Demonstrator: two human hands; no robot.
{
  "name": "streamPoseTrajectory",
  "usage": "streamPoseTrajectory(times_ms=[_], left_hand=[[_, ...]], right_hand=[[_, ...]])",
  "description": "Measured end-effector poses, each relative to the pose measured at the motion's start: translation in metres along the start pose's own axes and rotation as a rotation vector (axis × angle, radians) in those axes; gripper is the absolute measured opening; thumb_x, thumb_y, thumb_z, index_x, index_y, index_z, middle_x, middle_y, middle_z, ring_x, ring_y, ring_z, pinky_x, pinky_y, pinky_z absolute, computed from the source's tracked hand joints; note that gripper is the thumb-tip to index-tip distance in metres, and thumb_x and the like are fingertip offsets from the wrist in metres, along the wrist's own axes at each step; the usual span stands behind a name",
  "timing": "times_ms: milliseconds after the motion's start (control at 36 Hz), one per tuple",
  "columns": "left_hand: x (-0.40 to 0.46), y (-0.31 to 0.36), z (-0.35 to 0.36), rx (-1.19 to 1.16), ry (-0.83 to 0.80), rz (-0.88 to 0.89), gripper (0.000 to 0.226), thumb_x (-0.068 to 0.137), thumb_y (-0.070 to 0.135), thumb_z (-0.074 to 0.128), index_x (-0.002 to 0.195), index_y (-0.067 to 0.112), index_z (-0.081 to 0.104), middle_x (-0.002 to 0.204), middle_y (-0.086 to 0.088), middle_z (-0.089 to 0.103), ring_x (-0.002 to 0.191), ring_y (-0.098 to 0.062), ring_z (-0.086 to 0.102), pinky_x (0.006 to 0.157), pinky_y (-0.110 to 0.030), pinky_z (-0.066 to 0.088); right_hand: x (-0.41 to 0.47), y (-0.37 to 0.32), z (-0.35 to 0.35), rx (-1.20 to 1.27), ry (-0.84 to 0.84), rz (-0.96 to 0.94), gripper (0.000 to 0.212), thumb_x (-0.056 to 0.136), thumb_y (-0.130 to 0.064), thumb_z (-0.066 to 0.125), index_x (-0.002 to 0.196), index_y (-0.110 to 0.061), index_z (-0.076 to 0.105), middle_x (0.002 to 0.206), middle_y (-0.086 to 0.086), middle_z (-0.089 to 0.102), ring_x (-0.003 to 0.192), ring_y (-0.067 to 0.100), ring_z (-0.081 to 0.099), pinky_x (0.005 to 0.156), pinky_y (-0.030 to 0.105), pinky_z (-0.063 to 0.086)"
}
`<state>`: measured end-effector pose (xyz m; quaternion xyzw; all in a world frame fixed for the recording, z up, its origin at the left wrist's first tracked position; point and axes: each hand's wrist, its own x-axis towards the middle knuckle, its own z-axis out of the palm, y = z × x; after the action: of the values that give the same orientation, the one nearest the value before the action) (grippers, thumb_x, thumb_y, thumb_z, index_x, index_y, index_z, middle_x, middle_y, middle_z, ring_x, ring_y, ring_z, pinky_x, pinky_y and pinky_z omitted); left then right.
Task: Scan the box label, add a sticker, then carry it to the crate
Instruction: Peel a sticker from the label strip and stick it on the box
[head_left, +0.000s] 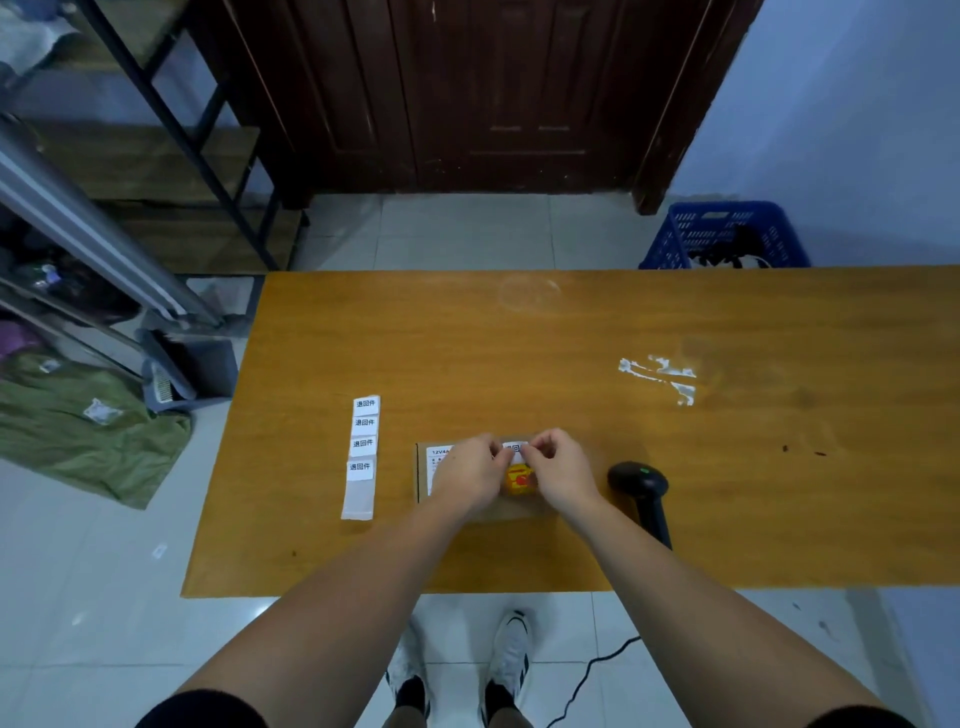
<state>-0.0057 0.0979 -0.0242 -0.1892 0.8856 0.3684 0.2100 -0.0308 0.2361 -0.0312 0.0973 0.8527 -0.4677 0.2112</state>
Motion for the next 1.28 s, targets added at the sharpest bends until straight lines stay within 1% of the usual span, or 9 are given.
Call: streamPoseTrajectory(times_ms=[222, 306, 444, 611, 861, 944, 1056, 1194, 1278], left_hand=[[0.023, 0.019, 0.020, 0.221, 0.008, -0.052, 0.035, 0.104, 0.043, 0.050, 0.092, 0.017, 0.070, 0.092, -0.007, 0.074, 0.091, -0.032, 0.068, 0.070, -0.038, 0.051], [0.028, 0.023, 0.026, 0.299, 0.008, -0.063, 0.039, 0.105, 0.044, 0.048, 0.093, 0.015, 0.071, 0.095, -0.009, 0.075, 0.089, -0.032, 0.070, 0.065, -0.036, 0.046], [0.031, 0.025, 0.030, 0.361, 0.023, -0.103, 0.038, 0.106, 0.045, 0.047, 0.107, 0.015, 0.070, 0.102, -0.009, 0.075, 0.092, -0.030, 0.070, 0.068, -0.036, 0.048], [0.035, 0.026, 0.031, 0.377, 0.019, -0.133, 0.038, 0.107, 0.047, 0.047, 0.108, 0.016, 0.069, 0.102, -0.008, 0.075, 0.092, -0.028, 0.070, 0.074, -0.039, 0.055], [0.039, 0.022, 0.036, 0.421, 0.047, -0.112, 0.038, 0.106, 0.048, 0.045, 0.110, 0.016, 0.066, 0.104, -0.008, 0.075, 0.094, -0.030, 0.069, 0.068, -0.038, 0.049], [0.043, 0.022, 0.033, 0.407, 0.014, -0.123, 0.041, 0.105, 0.052, 0.047, 0.105, 0.015, 0.067, 0.103, -0.009, 0.074, 0.090, -0.030, 0.067, 0.068, -0.037, 0.047], [0.046, 0.020, 0.031, 0.372, -0.008, -0.130, 0.046, 0.104, 0.056, 0.048, 0.095, 0.014, 0.065, 0.096, -0.010, 0.073, 0.083, -0.030, 0.064, 0.066, -0.037, 0.046], [0.047, 0.018, 0.030, 0.336, 0.028, -0.144, 0.050, 0.104, 0.056, 0.046, 0.091, 0.014, 0.072, 0.086, -0.007, 0.068, 0.076, -0.027, 0.059, 0.060, -0.034, 0.042], [0.049, 0.017, 0.030, 0.343, 0.050, -0.120, 0.047, 0.107, 0.049, 0.044, 0.096, 0.012, 0.072, 0.097, -0.012, 0.074, 0.079, -0.028, 0.058, 0.067, -0.036, 0.045]], right_hand=[[0.017, 0.010, -0.003, -0.108, 0.055, 0.025, 0.008, 0.097, -0.019, 0.061, 0.093, -0.013, 0.062, 0.083, -0.002, 0.062, 0.080, 0.018, 0.057, 0.066, 0.031, 0.039], [0.022, 0.012, -0.003, -0.155, 0.039, 0.047, 0.007, 0.098, -0.024, 0.059, 0.094, -0.017, 0.059, 0.088, 0.000, 0.063, 0.078, 0.016, 0.056, 0.060, 0.030, 0.038], [0.028, 0.017, -0.003, -0.181, 0.015, 0.039, 0.007, 0.099, -0.027, 0.057, 0.096, -0.020, 0.057, 0.090, 0.000, 0.064, 0.081, 0.017, 0.060, 0.068, 0.034, 0.047], [0.029, 0.019, -0.001, -0.145, 0.018, 0.050, 0.008, 0.100, -0.029, 0.055, 0.100, -0.022, 0.059, 0.091, -0.001, 0.063, 0.079, 0.012, 0.059, 0.066, 0.031, 0.047], [0.031, 0.016, -0.001, -0.165, 0.051, 0.074, 0.006, 0.098, -0.028, 0.057, 0.100, -0.023, 0.056, 0.092, 0.000, 0.065, 0.080, 0.016, 0.061, 0.067, 0.033, 0.048], [0.032, 0.016, -0.002, -0.141, 0.055, 0.103, 0.017, 0.098, -0.029, 0.058, 0.112, -0.022, 0.050, 0.097, 0.004, 0.068, 0.083, 0.019, 0.064, 0.066, 0.033, 0.050], [0.034, 0.017, -0.002, -0.094, 0.033, 0.138, 0.038, 0.097, -0.035, 0.060, 0.130, -0.023, 0.046, 0.107, 0.007, 0.069, 0.094, 0.023, 0.067, 0.083, 0.044, 0.058], [0.039, 0.018, -0.002, -0.107, 0.052, 0.125, 0.035, 0.095, -0.039, 0.061, 0.123, -0.020, 0.056, 0.114, 0.007, 0.067, 0.096, 0.023, 0.064, 0.080, 0.038, 0.055], [0.042, 0.019, -0.001, -0.129, 0.045, 0.109, 0.027, 0.096, -0.037, 0.060, 0.116, -0.020, 0.056, 0.110, 0.008, 0.068, 0.091, 0.023, 0.061, 0.075, 0.036, 0.050]])
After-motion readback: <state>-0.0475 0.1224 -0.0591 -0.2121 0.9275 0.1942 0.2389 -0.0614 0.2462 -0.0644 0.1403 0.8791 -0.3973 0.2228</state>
